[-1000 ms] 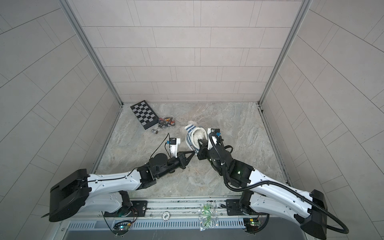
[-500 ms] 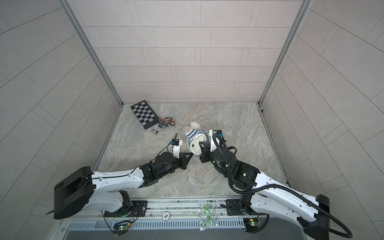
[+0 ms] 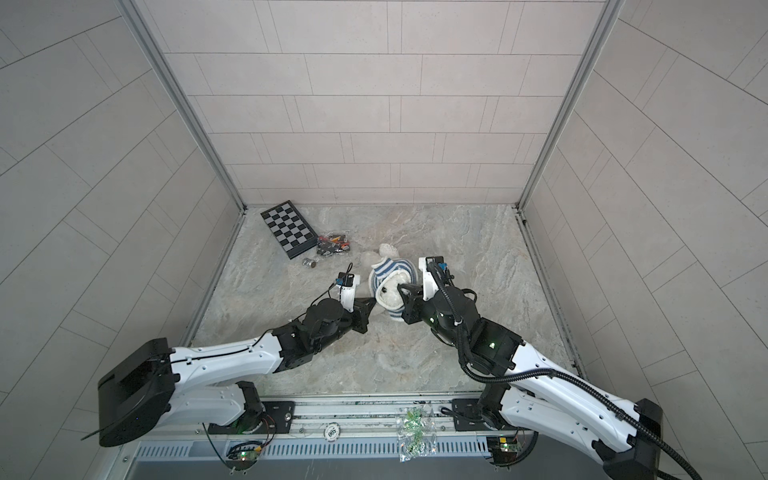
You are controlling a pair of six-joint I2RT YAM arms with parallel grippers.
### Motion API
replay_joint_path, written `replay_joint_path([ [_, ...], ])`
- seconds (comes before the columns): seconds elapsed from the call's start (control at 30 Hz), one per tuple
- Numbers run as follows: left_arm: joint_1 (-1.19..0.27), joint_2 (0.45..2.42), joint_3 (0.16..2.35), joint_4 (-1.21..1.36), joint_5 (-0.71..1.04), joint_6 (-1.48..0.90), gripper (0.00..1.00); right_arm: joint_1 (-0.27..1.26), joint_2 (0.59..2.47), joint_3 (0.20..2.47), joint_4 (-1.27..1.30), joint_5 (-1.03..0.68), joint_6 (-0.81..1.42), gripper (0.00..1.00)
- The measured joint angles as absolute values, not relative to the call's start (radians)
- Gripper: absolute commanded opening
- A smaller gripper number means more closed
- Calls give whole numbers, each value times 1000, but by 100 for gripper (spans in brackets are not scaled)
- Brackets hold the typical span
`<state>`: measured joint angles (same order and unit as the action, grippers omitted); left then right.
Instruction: Dress the teddy bear
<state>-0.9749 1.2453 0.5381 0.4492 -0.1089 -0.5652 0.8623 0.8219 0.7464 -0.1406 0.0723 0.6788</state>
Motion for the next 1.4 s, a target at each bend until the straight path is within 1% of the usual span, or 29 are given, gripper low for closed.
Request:
replay_joint_path([
  [0.07, -968, 1216, 538, 441, -52, -558, 30, 849, 845, 759, -154, 45, 627, 0],
  [0.2, -941, 1115, 538, 360, 56, -535, 52, 837, 853, 760, -184, 9, 492, 0],
  [0.23, -935, 1079, 538, 330, 85, -527, 56, 836, 851, 760, -189, -1, 449, 0],
  [0.37, -923, 933, 541, 163, 158, -481, 62, 835, 850, 761, -213, -51, 301, 0],
  [0.47, -914, 855, 569, 52, 178, -457, 63, 835, 851, 764, -241, -88, 207, 0],
  [0.57, -902, 832, 637, -31, 179, -432, 64, 835, 852, 772, -261, -113, 139, 0],
  [0.67, -888, 855, 706, -75, 178, -412, 64, 838, 852, 776, -262, -132, 90, 0],
  [0.73, -883, 886, 738, -88, 179, -402, 63, 844, 852, 776, -263, -138, 69, 0],
  [0.8, -883, 920, 754, -94, 182, -399, 57, 851, 853, 776, -263, -143, 53, 0],
  [0.87, -883, 952, 759, -97, 189, -399, 45, 859, 858, 776, -263, -146, 41, 0],
  [0.93, -883, 978, 759, -104, 194, -396, 27, 865, 868, 778, -268, -147, 27, 0],
  [0.97, -883, 986, 760, -107, 196, -399, 20, 867, 872, 780, -271, -146, 22, 0],
  [1.03, -883, 995, 765, -115, 200, -393, 9, 873, 881, 785, -284, -145, 9, 0],
  [1.07, -882, 995, 770, -119, 200, -393, 6, 875, 883, 788, -290, -142, 4, 0],
  [1.13, -875, 995, 786, -128, 202, -387, 1, 880, 890, 797, -303, -134, -10, 0],
  [1.17, -869, 994, 794, -128, 203, -388, 0, 886, 894, 803, -308, -129, -18, 0],
  [1.4, -790, 990, 800, -126, 221, -418, 0, 1032, 1001, 871, -371, -55, -115, 0],
])
